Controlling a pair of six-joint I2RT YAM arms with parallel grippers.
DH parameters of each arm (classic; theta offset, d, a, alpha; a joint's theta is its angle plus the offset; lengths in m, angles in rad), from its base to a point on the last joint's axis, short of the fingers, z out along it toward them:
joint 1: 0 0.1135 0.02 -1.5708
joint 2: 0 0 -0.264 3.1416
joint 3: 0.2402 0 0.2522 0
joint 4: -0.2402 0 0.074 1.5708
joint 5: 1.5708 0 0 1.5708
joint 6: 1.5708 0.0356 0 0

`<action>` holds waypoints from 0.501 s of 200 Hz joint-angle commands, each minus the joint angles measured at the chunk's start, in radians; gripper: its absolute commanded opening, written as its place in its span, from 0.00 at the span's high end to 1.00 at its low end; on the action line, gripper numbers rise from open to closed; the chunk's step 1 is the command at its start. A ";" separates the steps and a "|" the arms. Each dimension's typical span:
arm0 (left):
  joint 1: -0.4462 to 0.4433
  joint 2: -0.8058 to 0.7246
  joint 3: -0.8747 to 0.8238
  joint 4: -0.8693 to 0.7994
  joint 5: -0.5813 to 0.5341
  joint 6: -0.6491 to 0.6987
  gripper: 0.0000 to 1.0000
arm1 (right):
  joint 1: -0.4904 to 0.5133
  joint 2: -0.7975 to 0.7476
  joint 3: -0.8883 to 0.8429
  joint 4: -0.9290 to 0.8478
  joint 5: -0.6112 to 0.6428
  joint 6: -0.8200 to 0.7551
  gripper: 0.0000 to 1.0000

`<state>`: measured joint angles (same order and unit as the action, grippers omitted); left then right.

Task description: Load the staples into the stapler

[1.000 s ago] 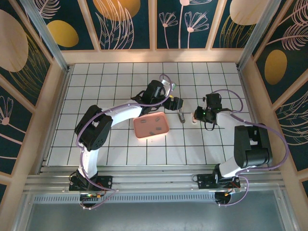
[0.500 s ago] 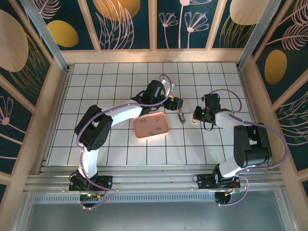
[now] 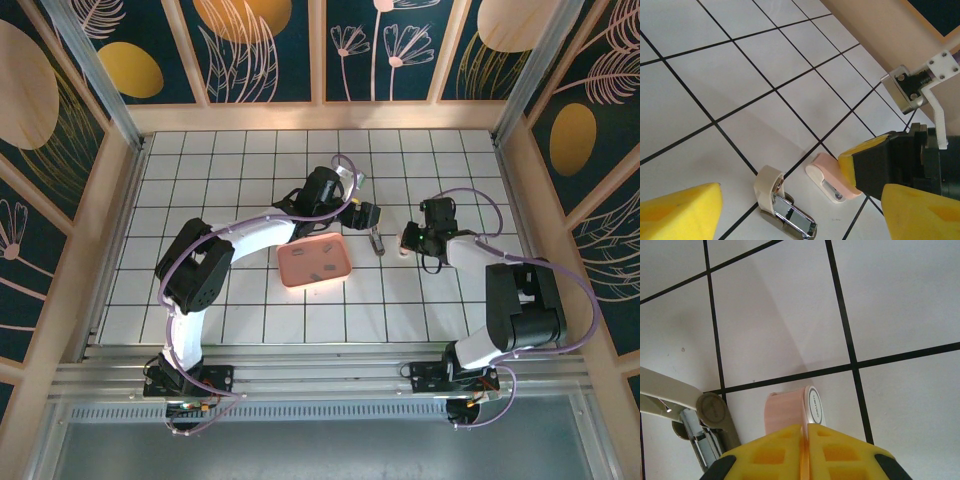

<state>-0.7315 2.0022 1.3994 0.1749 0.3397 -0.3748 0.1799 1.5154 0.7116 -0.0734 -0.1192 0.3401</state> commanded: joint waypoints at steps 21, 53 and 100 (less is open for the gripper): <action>0.001 -0.027 0.010 -0.004 0.016 0.016 0.18 | 0.024 0.018 -0.015 -0.226 -0.038 0.007 0.78; 0.000 -0.034 0.010 -0.009 0.009 0.027 0.17 | 0.017 -0.032 0.068 -0.204 -0.124 0.006 0.71; 0.001 -0.041 0.009 -0.017 0.007 0.034 0.17 | 0.009 -0.059 0.138 -0.262 -0.135 -0.010 0.68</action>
<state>-0.7315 2.0014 1.3994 0.1696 0.3389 -0.3637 0.1833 1.4944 0.8146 -0.2512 -0.2310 0.3454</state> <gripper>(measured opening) 0.827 0.320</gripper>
